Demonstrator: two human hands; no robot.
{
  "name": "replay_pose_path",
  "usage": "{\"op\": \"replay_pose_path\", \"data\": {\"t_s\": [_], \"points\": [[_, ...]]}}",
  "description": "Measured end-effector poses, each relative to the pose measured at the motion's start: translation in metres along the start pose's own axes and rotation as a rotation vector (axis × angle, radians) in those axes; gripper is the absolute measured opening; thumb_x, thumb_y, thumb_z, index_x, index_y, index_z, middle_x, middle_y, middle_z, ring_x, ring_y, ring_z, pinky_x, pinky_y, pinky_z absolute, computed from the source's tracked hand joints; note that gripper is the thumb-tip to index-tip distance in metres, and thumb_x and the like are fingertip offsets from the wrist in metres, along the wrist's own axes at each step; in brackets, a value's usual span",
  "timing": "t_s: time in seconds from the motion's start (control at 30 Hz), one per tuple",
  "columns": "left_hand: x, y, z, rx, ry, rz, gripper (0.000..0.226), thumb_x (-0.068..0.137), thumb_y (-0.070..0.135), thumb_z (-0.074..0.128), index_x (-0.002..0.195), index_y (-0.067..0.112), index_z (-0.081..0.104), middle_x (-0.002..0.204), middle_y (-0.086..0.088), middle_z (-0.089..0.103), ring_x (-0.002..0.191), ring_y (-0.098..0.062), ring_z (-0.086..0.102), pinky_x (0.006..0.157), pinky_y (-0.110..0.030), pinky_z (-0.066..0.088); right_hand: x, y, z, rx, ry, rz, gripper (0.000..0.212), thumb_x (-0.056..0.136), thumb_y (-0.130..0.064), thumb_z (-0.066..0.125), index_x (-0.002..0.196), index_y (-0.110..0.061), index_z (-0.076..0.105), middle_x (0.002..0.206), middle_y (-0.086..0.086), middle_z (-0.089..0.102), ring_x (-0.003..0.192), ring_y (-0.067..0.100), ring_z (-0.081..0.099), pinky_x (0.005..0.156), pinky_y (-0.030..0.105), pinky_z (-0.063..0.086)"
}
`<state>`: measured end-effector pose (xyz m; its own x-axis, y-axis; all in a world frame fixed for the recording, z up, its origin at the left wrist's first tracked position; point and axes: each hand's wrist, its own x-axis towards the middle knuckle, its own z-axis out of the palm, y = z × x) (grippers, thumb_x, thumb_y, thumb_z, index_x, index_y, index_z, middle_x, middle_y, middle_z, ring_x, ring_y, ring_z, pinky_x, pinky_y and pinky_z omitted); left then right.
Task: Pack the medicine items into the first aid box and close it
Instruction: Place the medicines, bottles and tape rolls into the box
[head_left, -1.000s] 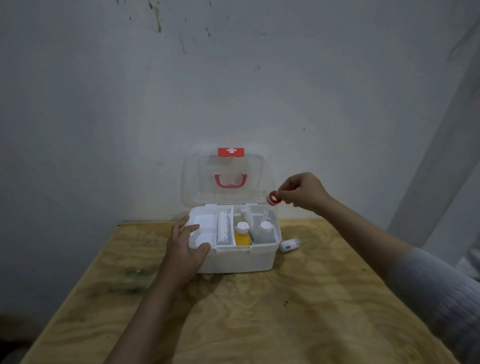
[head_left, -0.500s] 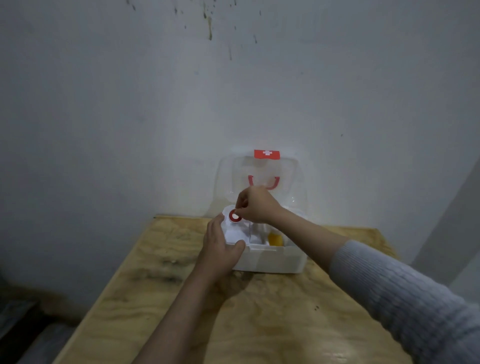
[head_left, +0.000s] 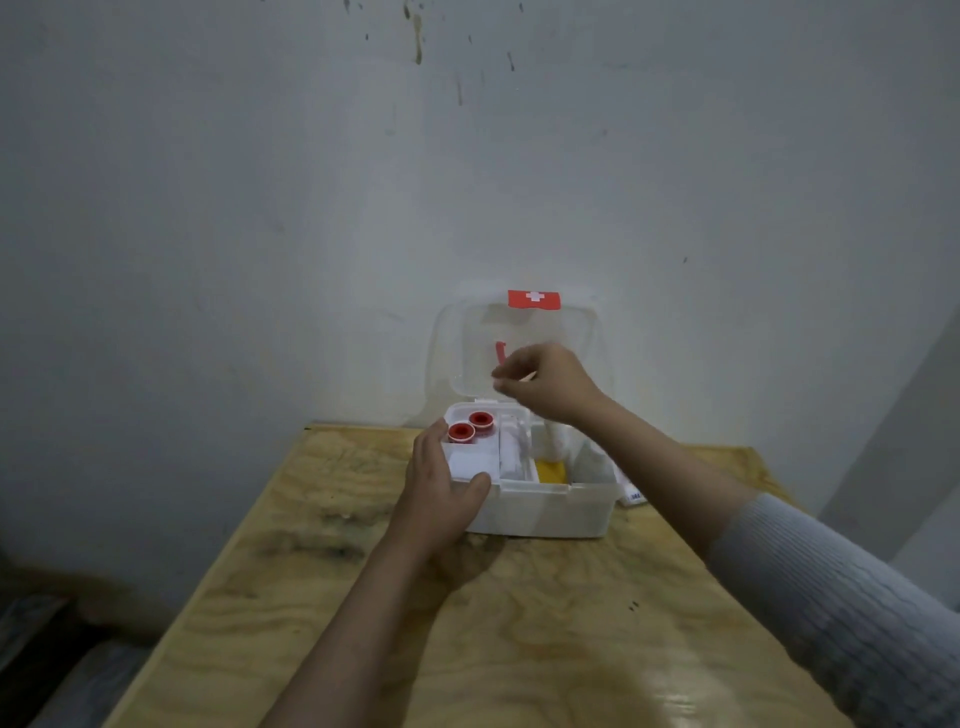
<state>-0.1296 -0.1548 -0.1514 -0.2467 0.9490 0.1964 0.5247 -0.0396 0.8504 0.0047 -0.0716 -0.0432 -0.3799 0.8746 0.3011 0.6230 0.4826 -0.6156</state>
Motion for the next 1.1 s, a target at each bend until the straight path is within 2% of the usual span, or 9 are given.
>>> {"op": "replay_pose_path", "data": {"t_s": [0.1, 0.2, 0.33, 0.4, 0.5, 0.67, 0.77, 0.97, 1.1], "points": [[0.001, -0.002, 0.000, -0.006, 0.008, 0.019, 0.074, 0.079, 0.033, 0.061, 0.139, 0.029, 0.018, 0.148, 0.003, 0.024, 0.132, -0.019, 0.034, 0.105, -0.039, 0.040, -0.037, 0.018, -0.035, 0.031, 0.166, -0.013, 0.012, 0.081, -0.020, 0.069, 0.091, -0.014, 0.073, 0.080, -0.007, 0.067, 0.068, -0.001, 0.061, 0.057, 0.005, 0.043], [0.002, -0.003, 0.001, -0.016, 0.027, 0.016, 0.073, 0.080, 0.028, 0.062, 0.140, 0.025, 0.020, 0.148, 0.001, 0.025, 0.133, -0.020, 0.032, 0.106, -0.035, 0.036, -0.080, 0.063, -0.056, -0.044, 0.253, 0.083, 0.006, 0.079, -0.018, 0.070, 0.085, -0.018, 0.072, 0.078, -0.004, 0.070, 0.067, 0.004, 0.063, 0.058, 0.012, 0.046], [0.001, -0.002, 0.003, -0.026, 0.051, 0.020, 0.071, 0.081, 0.023, 0.062, 0.140, 0.023, 0.022, 0.148, -0.001, 0.026, 0.132, -0.020, 0.033, 0.104, -0.033, 0.036, -0.121, 0.133, -0.053, -0.216, 0.088, 0.255, 0.024, 0.080, -0.022, 0.069, 0.104, -0.020, 0.068, 0.107, 0.000, 0.069, 0.082, 0.013, 0.063, 0.070, 0.026, 0.051], [0.000, -0.002, 0.004, -0.030, 0.053, 0.017, 0.070, 0.082, 0.022, 0.062, 0.140, 0.023, 0.022, 0.148, -0.001, 0.026, 0.132, -0.021, 0.033, 0.103, -0.033, 0.035, -0.129, 0.156, -0.042, -0.292, -0.028, 0.265, 0.036, 0.082, -0.021, 0.066, 0.118, -0.022, 0.062, 0.122, -0.001, 0.062, 0.098, 0.016, 0.060, 0.082, 0.026, 0.047], [0.003, -0.004, 0.006, -0.016, 0.051, -0.007, 0.071, 0.081, 0.025, 0.062, 0.139, 0.026, 0.022, 0.147, -0.001, 0.026, 0.132, -0.022, 0.034, 0.106, -0.039, 0.039, -0.127, 0.176, -0.023, -0.315, -0.024, 0.224, 0.039, 0.081, -0.015, 0.059, 0.120, -0.022, 0.060, 0.127, 0.000, 0.060, 0.116, 0.021, 0.053, 0.098, 0.033, 0.044], [0.001, -0.002, 0.004, -0.010, 0.052, -0.013, 0.071, 0.081, 0.025, 0.062, 0.139, 0.026, 0.022, 0.147, -0.001, 0.027, 0.132, -0.022, 0.035, 0.106, -0.041, 0.039, -0.110, 0.181, -0.010, -0.133, 0.264, 0.276, 0.016, 0.084, -0.006, 0.056, 0.090, -0.016, 0.068, 0.096, 0.006, 0.067, 0.089, 0.023, 0.062, 0.075, 0.027, 0.043], [0.001, 0.000, 0.004, -0.016, 0.050, -0.003, 0.070, 0.081, 0.023, 0.063, 0.139, 0.026, 0.022, 0.147, -0.001, 0.028, 0.131, -0.022, 0.036, 0.104, -0.040, 0.042, -0.099, 0.171, -0.029, -0.052, 0.415, 0.242, 0.015, 0.083, -0.003, 0.060, 0.093, -0.011, 0.069, 0.093, 0.006, 0.067, 0.083, 0.021, 0.063, 0.072, 0.025, 0.043], [0.001, -0.001, 0.005, -0.016, 0.049, 0.013, 0.071, 0.082, 0.022, 0.063, 0.140, 0.023, 0.022, 0.149, -0.003, 0.026, 0.133, -0.022, 0.034, 0.103, -0.037, 0.040, -0.088, 0.162, -0.039, -0.319, -0.170, 0.323, 0.039, 0.075, -0.019, 0.071, 0.113, -0.020, 0.064, 0.110, -0.004, 0.059, 0.101, 0.018, 0.058, 0.084, 0.029, 0.047], [0.001, -0.002, 0.005, -0.022, 0.052, 0.022, 0.071, 0.082, 0.022, 0.063, 0.140, 0.024, 0.022, 0.149, -0.002, 0.026, 0.132, -0.022, 0.034, 0.105, -0.037, 0.039, -0.095, 0.170, -0.024, -0.283, -0.066, 0.312, 0.016, 0.076, -0.023, 0.070, 0.093, -0.020, 0.070, 0.098, 0.004, 0.072, 0.081, 0.016, 0.059, 0.071, 0.029, 0.049]]}}
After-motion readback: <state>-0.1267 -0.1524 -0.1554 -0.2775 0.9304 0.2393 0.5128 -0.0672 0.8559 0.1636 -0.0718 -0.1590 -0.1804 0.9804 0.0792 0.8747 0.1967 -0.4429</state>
